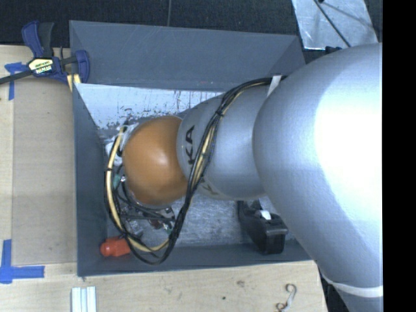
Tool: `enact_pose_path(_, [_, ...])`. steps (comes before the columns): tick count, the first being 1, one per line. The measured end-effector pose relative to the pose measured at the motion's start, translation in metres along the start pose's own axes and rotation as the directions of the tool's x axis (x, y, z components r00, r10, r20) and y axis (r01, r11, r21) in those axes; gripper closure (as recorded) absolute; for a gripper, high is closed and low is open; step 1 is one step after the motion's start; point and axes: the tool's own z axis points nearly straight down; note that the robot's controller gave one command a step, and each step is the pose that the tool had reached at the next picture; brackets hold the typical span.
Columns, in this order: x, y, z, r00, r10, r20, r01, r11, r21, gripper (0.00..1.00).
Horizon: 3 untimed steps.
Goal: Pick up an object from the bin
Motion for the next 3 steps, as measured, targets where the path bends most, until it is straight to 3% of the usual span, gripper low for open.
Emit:
enact_pose_path(1, [-0.005, -0.002, -0.004, 1.0, 0.003, 0.019, -0.003, 1.0, 0.002, 0.0])
enact_pose_path(2, [0.038, -0.087, -0.029, 0.987, 0.161, -0.002, -0.161, 0.987, 0.004, 0.0])
enact_pose_path(3, [-0.006, -0.015, 0.0, 0.971, 0.239, 0.001, -0.239, 0.971, -0.002, 0.0])
